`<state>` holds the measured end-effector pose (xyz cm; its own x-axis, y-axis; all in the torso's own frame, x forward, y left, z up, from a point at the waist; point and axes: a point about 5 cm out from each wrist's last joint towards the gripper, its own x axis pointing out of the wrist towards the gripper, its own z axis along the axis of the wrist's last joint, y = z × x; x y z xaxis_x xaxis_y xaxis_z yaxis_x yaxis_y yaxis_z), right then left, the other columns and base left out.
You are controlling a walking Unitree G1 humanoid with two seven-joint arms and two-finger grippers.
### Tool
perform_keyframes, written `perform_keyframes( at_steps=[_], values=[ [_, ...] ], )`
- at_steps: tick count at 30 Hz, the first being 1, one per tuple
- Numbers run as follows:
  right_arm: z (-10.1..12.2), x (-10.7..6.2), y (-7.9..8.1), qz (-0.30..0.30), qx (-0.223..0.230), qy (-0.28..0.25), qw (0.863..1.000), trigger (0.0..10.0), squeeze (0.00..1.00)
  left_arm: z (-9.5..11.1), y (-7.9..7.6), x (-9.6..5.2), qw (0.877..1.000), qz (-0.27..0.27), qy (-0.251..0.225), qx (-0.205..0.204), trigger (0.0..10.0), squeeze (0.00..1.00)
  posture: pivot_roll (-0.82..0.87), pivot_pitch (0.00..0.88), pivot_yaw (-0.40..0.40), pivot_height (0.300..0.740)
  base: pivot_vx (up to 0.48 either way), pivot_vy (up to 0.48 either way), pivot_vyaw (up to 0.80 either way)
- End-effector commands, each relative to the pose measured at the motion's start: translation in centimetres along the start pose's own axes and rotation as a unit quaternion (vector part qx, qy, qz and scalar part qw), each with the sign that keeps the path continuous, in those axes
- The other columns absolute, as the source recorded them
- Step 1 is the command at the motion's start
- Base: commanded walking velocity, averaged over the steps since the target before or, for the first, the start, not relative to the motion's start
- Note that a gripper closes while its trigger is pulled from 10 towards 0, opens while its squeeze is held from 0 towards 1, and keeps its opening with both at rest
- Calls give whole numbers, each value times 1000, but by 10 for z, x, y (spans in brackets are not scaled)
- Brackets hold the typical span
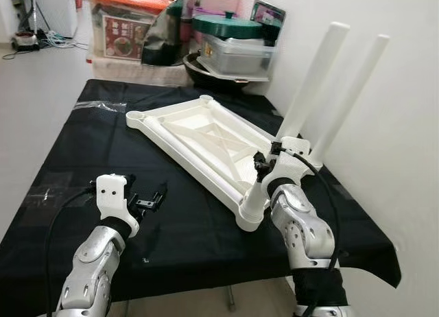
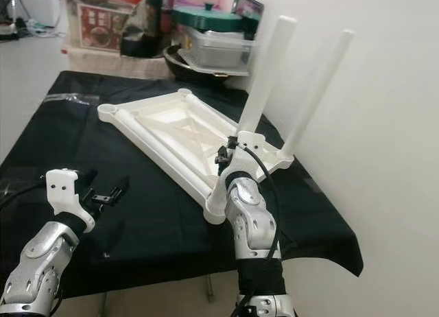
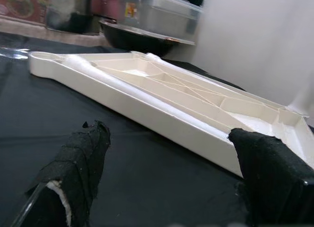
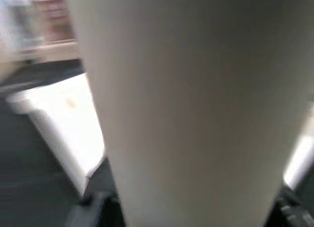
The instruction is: Building children table
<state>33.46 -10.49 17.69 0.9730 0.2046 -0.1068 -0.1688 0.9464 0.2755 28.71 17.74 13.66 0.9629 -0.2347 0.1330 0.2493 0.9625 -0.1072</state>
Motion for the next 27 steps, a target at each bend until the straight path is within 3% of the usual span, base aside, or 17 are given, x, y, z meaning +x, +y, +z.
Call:
perform_keyframes(
  at_steps=[1,4,5,8,10,11,15,16,18,19,20,21,23,24,25,26,27],
  values=[
    [-11,2,19,76,23,32,996,10000,1000,1,-5,1,1000,-13,-3,-1,10000,0,138,0,-170,740,0,0,0],
    [6,1,25,151,11,22,988,10000,1000,1,-4,1,1000,-13,-3,-1,10000,0,146,0,-176,740,0,0,0],
    [12,0,26,179,-5,16,984,10000,0,1,-4,1,1000,-12,-3,0,10000,0,147,0,-179,740,0,0,0],
    [22,-4,28,242,-17,9,970,10000,0,1,-4,2,1000,-11,-4,-1,10000,0,148,0,-181,740,0,0,0],
    [34,-12,30,357,-68,-24,931,10000,0,1,-4,2,1000,-10,-5,-2,10000,0,154,0,-186,740,0,0,0],
    [34,-12,30,357,-68,-24,931,10000,0,1,-4,2,1000,-10,-5,-2,10000,0,154,0,-186,740,0,0,0],
    [33,-16,36,487,-129,-18,864,10000,0,0,-5,3,1000,-12,-6,-4,10000,0,162,0,-189,740,0,0,0],
    [33,-16,36,487,-129,-18,864,10000,0,0,-5,3,1000,-12,-6,-4,10000,0,162,0,-189,740,0,0,0],
    [31,-17,38,510,-136,-13,849,10000,0,0,-5,3,1000,-13,-6,-5,10000,0,162,0,-189,740,0,0,0],
    [28,-17,41,533,-144,-2,834,10000,0,0,-5,3,1000,-13,-6,-5,10000,0,172,0,-197,740,0,0,0],
    [28,-17,41,533,-144,-2,834,10000,0,0,-5,3,1000,-13,-6,-5,10000,0,172,0,-197,740,0,0,0],
    [24,-12,47,543,-144,6,827,4667,0,0,-5,3,1000,-13,-6,-6,10000,0,172,0,-197,740,0,0,0],
    [22,-9,51,549,-145,13,823,4667,0,0,-5,3,1000,-13,-6,-6,10000,0,172,0,-197,740,0,0,0],
    [21,-4,56,547,-135,15,826,0,0,0,-5,3,1000,-12,-7,-6,10000,0,179,0,-205,740,0,0,0],
    [21,-4,56,547,-135,15,826,0,0,0,-5,3,1000,-12,-7,-6,10000,0,179,0,-205,740,0,0,0],
    [21,18,54,437,-118,9,892,0,0,0,-4,3,1000,-10,-8,-6,10000,0,185,0,-212,740,0,0,0],
    [21,18,54,437,-118,9,892,0,0,0,-4,3,1000,-10,-8,-6,10000,0,185,0,-212,740,0,0,0]
  ],
)
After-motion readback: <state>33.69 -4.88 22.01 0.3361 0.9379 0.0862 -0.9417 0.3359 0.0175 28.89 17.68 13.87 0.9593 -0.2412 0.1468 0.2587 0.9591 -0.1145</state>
